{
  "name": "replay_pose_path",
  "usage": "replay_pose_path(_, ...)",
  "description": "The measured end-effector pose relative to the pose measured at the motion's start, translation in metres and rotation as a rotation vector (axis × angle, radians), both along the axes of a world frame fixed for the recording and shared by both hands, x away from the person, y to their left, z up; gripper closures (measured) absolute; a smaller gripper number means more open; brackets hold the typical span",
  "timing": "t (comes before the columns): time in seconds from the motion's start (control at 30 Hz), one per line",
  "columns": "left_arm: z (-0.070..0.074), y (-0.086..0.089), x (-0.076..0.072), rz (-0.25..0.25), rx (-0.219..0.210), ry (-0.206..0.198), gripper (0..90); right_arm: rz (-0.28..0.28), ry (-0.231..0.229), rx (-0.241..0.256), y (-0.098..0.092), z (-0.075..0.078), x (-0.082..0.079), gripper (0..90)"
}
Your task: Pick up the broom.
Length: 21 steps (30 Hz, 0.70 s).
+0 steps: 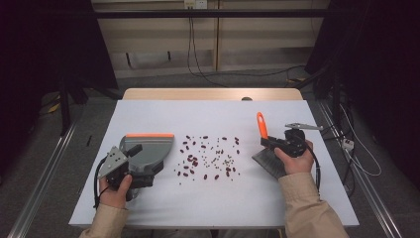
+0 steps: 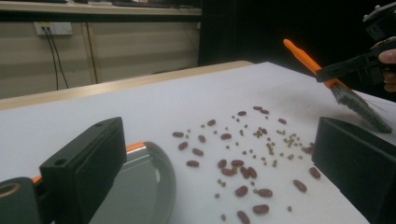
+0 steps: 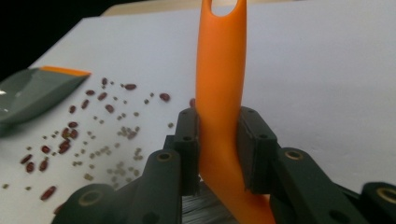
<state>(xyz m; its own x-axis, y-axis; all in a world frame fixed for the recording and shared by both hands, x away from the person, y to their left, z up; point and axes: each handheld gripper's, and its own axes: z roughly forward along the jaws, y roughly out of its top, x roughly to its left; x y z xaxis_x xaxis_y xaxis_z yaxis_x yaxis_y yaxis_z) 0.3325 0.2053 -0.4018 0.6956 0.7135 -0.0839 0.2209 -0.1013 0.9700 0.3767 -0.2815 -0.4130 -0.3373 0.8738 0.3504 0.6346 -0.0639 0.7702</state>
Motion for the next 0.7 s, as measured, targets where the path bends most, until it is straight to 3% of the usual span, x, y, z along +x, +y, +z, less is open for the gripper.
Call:
replay_pose_path(0.13,0.008,-0.013,0.0,-0.027,0.017,0.001,2.9,-0.01,-0.061,0.054,-0.004,0.01,-0.006,72.2)
replay_pose_path(0.27,0.014,-0.034,-0.001,-0.074,0.036,0.028,2.9,-0.009,-0.11,0.087,-0.005,0.019,-0.01,72.2)
replay_pose_path(0.43,0.024,-0.06,0.0,-0.124,0.027,0.032,3.2,-0.011,-0.155,0.122,-0.003,0.028,-0.013,72.2)
replay_pose_path(0.7,0.03,-0.101,0.013,-0.188,-0.001,0.062,5.1,0.043,-0.211,0.121,0.029,0.04,-0.011,72.2)
